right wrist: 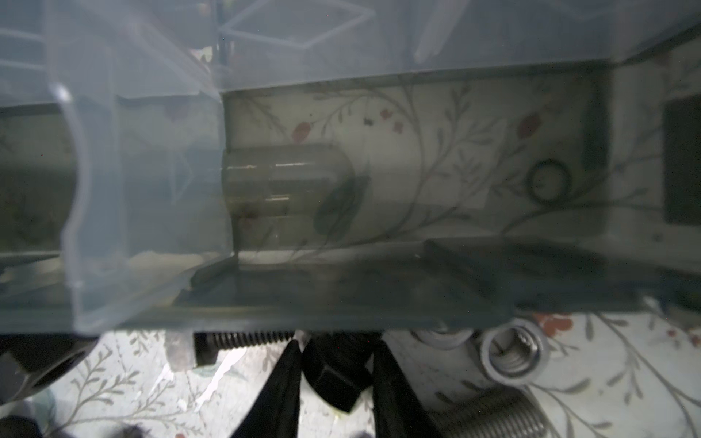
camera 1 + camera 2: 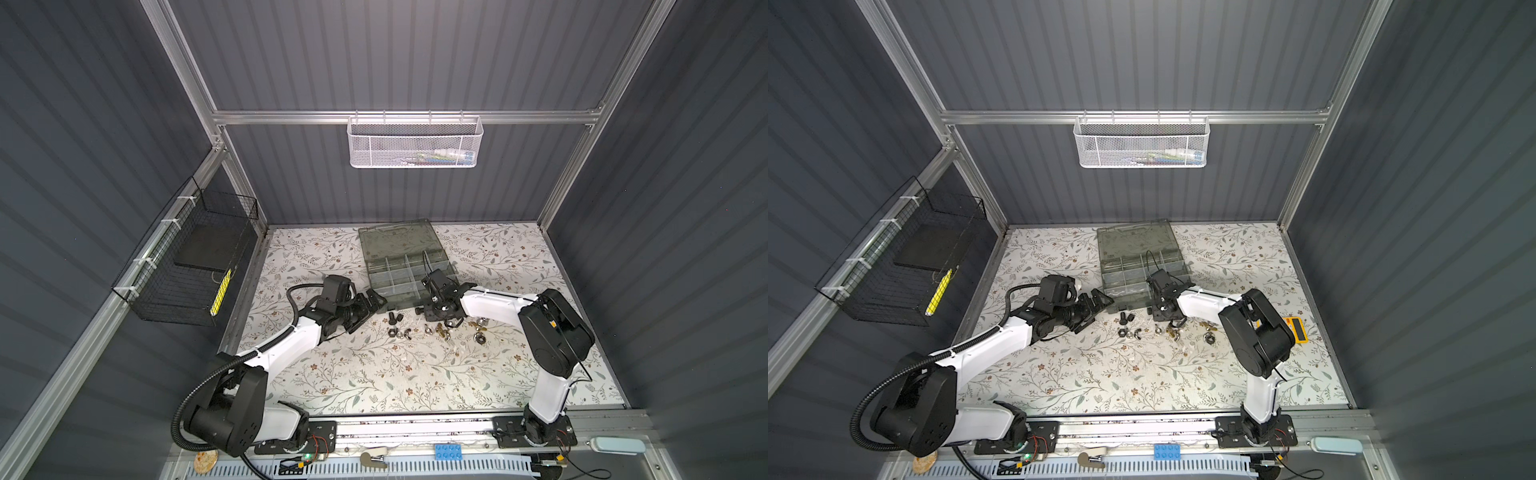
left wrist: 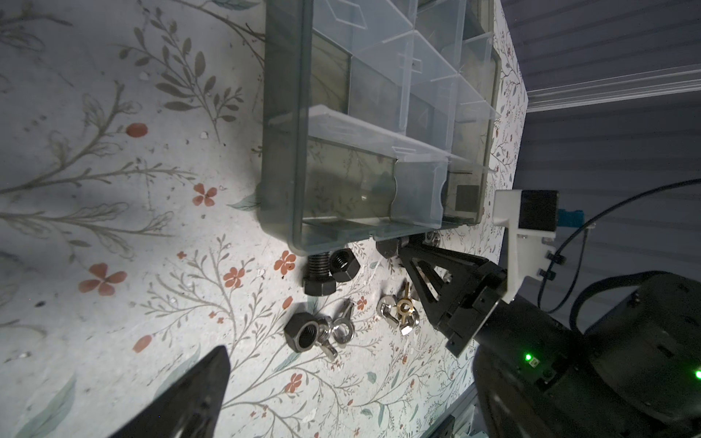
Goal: Sort the screws and nuts into containers
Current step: 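Lower the right gripper onto a black bolt and close it, then lift the black bolt with the right gripper into a box compartment, release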
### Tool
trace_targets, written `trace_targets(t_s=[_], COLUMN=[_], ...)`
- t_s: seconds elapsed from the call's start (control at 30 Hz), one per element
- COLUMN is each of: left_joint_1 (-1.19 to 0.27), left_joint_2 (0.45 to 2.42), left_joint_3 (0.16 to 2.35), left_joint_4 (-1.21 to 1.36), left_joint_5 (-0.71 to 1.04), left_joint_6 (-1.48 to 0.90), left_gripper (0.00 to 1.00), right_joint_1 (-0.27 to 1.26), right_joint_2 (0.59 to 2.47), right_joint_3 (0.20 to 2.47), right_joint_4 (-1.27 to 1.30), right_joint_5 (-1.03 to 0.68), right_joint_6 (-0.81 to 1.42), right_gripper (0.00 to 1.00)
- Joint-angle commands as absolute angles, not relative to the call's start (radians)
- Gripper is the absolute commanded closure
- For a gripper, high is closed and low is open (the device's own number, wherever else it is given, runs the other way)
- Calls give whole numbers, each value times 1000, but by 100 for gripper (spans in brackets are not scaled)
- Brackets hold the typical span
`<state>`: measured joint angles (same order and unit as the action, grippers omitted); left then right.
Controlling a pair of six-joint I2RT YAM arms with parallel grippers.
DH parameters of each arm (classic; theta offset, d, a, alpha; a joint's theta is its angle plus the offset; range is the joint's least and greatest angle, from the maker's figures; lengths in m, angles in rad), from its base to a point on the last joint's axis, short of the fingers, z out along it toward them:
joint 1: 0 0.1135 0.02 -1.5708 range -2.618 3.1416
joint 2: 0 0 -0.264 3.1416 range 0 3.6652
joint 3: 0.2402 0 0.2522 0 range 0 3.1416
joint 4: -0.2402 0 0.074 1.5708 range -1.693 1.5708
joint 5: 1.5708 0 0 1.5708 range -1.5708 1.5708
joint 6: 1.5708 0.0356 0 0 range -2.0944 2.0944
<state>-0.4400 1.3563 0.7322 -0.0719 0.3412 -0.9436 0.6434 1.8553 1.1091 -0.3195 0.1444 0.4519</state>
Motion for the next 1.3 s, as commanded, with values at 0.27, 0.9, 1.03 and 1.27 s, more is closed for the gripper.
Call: trace_targets(t_s=[0.27,0.9,1.03,1.27], left_joint_1=[-451,-452,-454,-474], left_joint_2=[1376,1414,1414,1419], left_joint_3=[806,913,916,950], left_joint_4=[-173,-221,-198,-164], left_joint_5=[346,364,337,289], left_joint_6=[-855,-767,-770,-785], left_gripper=[0,0,0,0], right_joint_1=[643,641,639,594], right_joint_2=[1892,1751,1707,1677], right_joint_3=[1124,1220,1255,1319], right_joint_4=[-361,-577,-604,-595], right_joint_5=[169,82,61,63], right_joint_6=[483,502,520,537], right_gripper=[83,88,88,86])
